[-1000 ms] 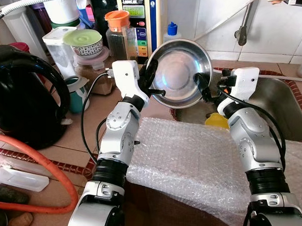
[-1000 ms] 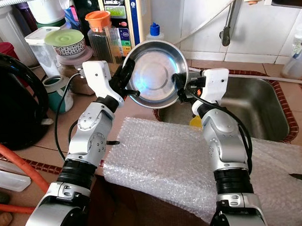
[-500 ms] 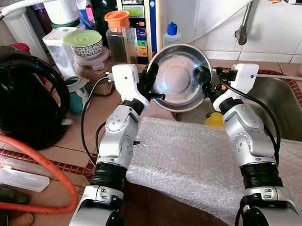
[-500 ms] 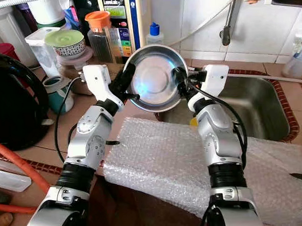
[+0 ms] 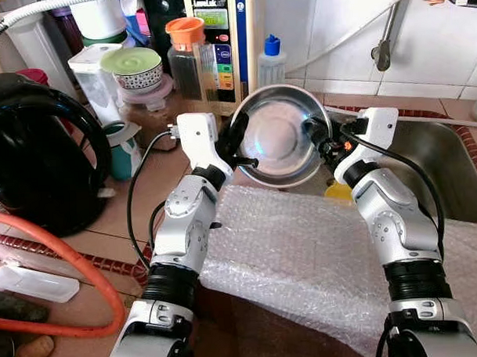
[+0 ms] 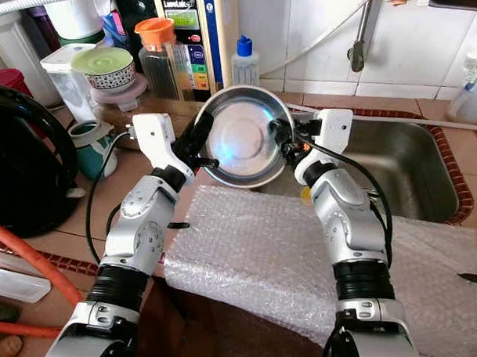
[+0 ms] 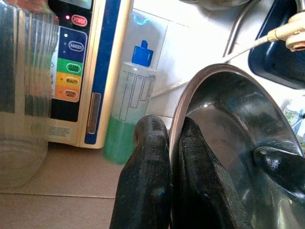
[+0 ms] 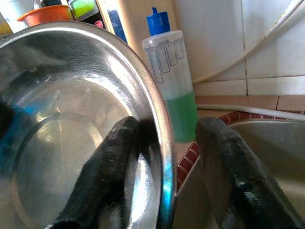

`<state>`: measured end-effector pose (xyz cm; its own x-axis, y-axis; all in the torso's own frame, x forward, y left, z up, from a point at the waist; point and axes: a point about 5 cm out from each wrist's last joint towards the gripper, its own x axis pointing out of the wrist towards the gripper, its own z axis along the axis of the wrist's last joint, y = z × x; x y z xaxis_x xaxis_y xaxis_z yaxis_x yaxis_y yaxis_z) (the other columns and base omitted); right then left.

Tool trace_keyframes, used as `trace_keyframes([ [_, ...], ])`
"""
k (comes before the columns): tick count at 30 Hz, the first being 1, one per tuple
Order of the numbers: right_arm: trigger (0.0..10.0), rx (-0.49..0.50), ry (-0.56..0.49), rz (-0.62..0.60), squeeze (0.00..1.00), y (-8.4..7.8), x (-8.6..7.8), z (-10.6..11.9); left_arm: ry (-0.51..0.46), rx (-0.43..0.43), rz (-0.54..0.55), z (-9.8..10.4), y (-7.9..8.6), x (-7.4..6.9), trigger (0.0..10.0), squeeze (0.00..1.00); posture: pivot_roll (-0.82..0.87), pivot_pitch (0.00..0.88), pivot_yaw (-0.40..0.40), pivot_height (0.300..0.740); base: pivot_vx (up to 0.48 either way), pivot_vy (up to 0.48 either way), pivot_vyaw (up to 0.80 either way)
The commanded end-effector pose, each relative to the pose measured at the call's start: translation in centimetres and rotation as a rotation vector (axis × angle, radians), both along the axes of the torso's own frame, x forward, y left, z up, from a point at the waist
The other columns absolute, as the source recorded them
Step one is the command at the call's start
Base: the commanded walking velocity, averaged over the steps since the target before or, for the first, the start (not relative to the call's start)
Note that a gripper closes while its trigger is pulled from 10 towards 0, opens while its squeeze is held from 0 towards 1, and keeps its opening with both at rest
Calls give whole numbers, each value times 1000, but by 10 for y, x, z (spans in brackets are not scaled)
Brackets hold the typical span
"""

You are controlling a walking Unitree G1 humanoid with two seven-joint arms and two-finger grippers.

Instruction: Kitchen organization

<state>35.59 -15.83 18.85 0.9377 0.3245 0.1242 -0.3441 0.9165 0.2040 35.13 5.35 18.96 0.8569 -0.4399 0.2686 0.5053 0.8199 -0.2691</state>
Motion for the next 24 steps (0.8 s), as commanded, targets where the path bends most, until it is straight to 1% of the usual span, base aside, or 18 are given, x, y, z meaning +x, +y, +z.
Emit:
trace_keyframes([
  [1, 0, -9, 54, 58, 0, 10, -2, -8, -93, 11, -132, 18, -22, -8, 0, 0, -31, 0, 123, 740, 0, 0, 0],
  [3, 0, -16, 52, 88, 0, 12, -3, -8, -92, 13, -134, 17, -21, -8, 0, 0, -31, 0, 124, 740, 0, 0, 0],
  [15, 0, -5, 59, 118, 0, 15, -5, -7, -90, 21, -144, 16, -22, -9, 0, 0, -30, 0, 126, 740, 0, 0, 0],
  [16, 0, 0, 60, 117, 0, 15, -6, -7, -88, 23, -147, 16, -22, -9, 1451, 0, -30, 0, 127, 740, 0, 0, 0],
  [17, 0, 0, 60, 117, 0, 15, -6, -7, -88, 23, -147, 16, -22, -9, 1451, 0, -30, 0, 127, 740, 0, 0, 0],
  [18, 0, 4, 60, 108, 0, 14, -6, -7, -83, 25, -149, 16, -22, -9, 9529, 1000, -30, 0, 128, 740, 0, 0, 0],
  [20, 0, 6, 60, 103, 0, 14, -6, -7, -80, 25, -150, 15, -22, -9, 9529, 1000, -30, 0, 128, 740, 0, 0, 0],
  [21, 0, 14, 59, 91, 0, 13, -5, -7, -77, 24, -156, 15, -23, -9, 10000, 1000, -31, 0, 129, 740, 0, 0, 0],
  [24, 0, 21, 60, 80, 0, 11, -4, -6, -76, 26, -162, 14, -24, -9, 10000, 1000, -31, 0, 128, 740, 0, 0, 0],
])
